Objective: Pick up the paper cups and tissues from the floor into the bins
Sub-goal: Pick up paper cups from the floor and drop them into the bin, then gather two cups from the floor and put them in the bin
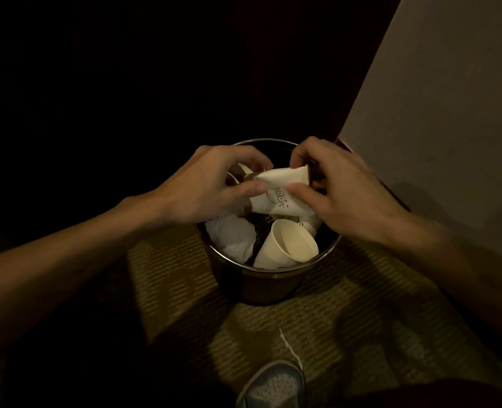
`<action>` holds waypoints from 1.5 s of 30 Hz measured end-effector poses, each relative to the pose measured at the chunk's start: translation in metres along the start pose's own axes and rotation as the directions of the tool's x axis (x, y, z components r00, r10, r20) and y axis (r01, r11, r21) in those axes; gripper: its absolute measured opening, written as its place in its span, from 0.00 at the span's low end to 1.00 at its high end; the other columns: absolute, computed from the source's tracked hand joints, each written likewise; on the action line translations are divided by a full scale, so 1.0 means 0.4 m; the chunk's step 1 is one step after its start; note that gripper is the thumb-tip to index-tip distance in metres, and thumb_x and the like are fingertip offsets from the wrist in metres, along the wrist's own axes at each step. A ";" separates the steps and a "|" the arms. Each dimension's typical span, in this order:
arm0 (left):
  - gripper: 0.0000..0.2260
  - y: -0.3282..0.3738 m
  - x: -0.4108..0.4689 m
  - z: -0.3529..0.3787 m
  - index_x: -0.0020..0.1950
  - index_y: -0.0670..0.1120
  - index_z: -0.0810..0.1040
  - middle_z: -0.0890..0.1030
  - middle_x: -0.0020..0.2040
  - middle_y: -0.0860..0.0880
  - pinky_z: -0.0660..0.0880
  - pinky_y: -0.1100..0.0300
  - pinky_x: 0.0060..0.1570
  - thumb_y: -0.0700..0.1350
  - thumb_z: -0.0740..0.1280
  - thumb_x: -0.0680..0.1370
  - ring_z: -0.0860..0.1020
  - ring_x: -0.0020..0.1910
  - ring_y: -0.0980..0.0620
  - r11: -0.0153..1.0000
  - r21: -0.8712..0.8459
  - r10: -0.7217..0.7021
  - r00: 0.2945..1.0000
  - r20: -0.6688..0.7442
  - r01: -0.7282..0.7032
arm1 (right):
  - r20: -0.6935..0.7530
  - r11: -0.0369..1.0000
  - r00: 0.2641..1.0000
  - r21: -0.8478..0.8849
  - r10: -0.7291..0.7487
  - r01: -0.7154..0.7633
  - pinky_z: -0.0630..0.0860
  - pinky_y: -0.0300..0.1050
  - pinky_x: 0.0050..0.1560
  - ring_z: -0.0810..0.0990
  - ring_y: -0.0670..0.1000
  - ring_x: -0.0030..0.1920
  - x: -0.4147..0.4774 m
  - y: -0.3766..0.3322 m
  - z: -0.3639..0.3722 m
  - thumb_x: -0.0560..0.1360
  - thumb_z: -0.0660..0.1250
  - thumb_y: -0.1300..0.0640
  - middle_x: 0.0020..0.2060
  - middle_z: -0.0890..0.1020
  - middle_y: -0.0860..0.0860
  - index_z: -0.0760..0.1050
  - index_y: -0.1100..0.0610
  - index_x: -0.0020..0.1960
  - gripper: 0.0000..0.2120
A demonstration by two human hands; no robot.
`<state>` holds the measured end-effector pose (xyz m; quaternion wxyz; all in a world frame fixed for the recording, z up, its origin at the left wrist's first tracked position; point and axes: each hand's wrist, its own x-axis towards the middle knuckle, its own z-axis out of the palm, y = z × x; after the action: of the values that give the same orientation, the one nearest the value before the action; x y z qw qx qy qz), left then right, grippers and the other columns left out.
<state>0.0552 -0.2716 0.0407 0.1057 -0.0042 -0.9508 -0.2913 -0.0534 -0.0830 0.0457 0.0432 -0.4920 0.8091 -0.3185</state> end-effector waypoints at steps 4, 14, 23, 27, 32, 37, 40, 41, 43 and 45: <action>0.14 -0.028 0.005 0.034 0.62 0.47 0.78 0.80 0.56 0.53 0.79 0.62 0.50 0.47 0.69 0.78 0.79 0.52 0.59 0.999 -0.015 -0.044 0.999 -0.020 0.043 | 0.015 0.996 0.999 0.076 0.037 -0.038 0.80 0.53 0.49 0.77 0.48 0.50 0.016 0.028 0.043 0.76 0.69 0.54 0.51 0.73 0.46 0.70 0.49 0.54 0.10; 0.11 -0.089 0.019 0.065 0.57 0.47 0.82 0.83 0.54 0.51 0.70 0.73 0.43 0.49 0.70 0.77 0.77 0.46 0.60 0.979 0.161 -0.132 0.991 0.032 0.125 | 0.168 0.973 0.968 -0.164 0.188 -0.161 0.75 0.50 0.57 0.77 0.52 0.60 0.057 0.075 0.117 0.78 0.65 0.46 0.59 0.80 0.51 0.70 0.50 0.70 0.22; 0.14 -0.004 0.078 0.012 0.33 0.51 0.74 0.73 0.26 0.52 0.67 0.67 0.26 0.54 0.67 0.77 0.72 0.26 0.57 0.987 0.147 -0.057 0.998 -0.017 0.058 | -0.045 0.981 0.987 0.124 0.156 -0.149 0.75 0.47 0.40 0.76 0.43 0.39 -0.017 0.044 0.013 0.76 0.66 0.49 0.37 0.78 0.45 0.76 0.47 0.49 0.03; 0.17 0.162 0.176 0.075 0.28 0.48 0.70 0.70 0.22 0.53 0.65 0.69 0.24 0.48 0.69 0.76 0.69 0.21 0.58 0.994 0.040 0.090 0.976 0.200 -0.100 | -0.035 0.933 0.941 0.147 0.337 -0.329 0.69 0.38 0.30 0.70 0.43 0.28 -0.211 0.094 -0.103 0.72 0.69 0.47 0.26 0.72 0.43 0.70 0.51 0.35 0.13; 0.16 0.460 0.311 0.238 0.35 0.53 0.75 0.76 0.28 0.57 0.67 0.66 0.26 0.63 0.63 0.74 0.74 0.27 0.59 0.897 -0.079 0.416 0.772 0.481 -0.435 | -0.052 0.766 0.765 0.005 0.642 -0.642 0.67 0.34 0.30 0.72 0.42 0.29 -0.556 0.136 -0.315 0.72 0.67 0.44 0.29 0.75 0.43 0.71 0.50 0.36 0.12; 0.15 0.769 0.309 0.447 0.38 0.57 0.75 0.77 0.37 0.64 0.63 0.63 0.28 0.67 0.60 0.72 0.75 0.35 0.63 0.682 -0.342 0.713 0.485 0.506 -0.646 | -0.008 0.404 0.413 0.226 0.911 -0.886 0.69 0.41 0.32 0.70 0.43 0.30 -0.928 0.036 -0.448 0.74 0.69 0.48 0.29 0.73 0.45 0.73 0.52 0.38 0.11; 0.17 0.944 0.233 0.573 0.39 0.56 0.72 0.76 0.41 0.67 0.62 0.63 0.28 0.68 0.57 0.74 0.75 0.38 0.64 0.519 -0.471 0.837 0.310 0.451 -0.713 | -0.109 0.248 0.224 0.330 0.969 -0.911 0.67 0.37 0.33 0.69 0.41 0.30 -1.121 -0.047 -0.455 0.75 0.70 0.49 0.28 0.71 0.43 0.72 0.51 0.36 0.12; 0.17 1.003 0.191 0.615 0.39 0.56 0.72 0.75 0.43 0.68 0.62 0.64 0.29 0.68 0.57 0.74 0.75 0.40 0.65 0.469 -0.516 0.860 0.238 0.451 -0.717 | -0.136 0.211 0.173 0.359 0.976 -0.909 0.68 0.37 0.33 0.70 0.40 0.30 -1.188 -0.076 -0.445 0.75 0.69 0.50 0.28 0.72 0.43 0.73 0.51 0.37 0.11; 0.18 1.111 0.080 0.702 0.39 0.57 0.73 0.73 0.47 0.72 0.62 0.66 0.29 0.68 0.55 0.73 0.73 0.44 0.68 0.384 -0.577 0.877 0.089 0.472 -0.721 | -0.176 0.128 0.058 0.414 0.983 -0.901 0.70 0.37 0.36 0.72 0.40 0.32 -1.334 -0.143 -0.409 0.76 0.69 0.50 0.30 0.75 0.41 0.76 0.49 0.39 0.08; 0.16 1.202 -0.042 0.793 0.41 0.58 0.74 0.75 0.45 0.69 0.65 0.67 0.30 0.68 0.55 0.72 0.73 0.47 0.70 0.340 -0.621 0.859 -0.036 0.511 -0.706 | -0.197 0.045 -0.055 0.468 0.979 -0.883 0.72 0.37 0.41 0.75 0.41 0.36 -1.482 -0.204 -0.366 0.76 0.69 0.49 0.33 0.77 0.41 0.78 0.47 0.42 0.05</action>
<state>0.0422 0.3046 0.0467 -0.1826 -0.6807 -0.6743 -0.2208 0.2568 0.4492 0.0631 0.0982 0.3006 0.8662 -0.3869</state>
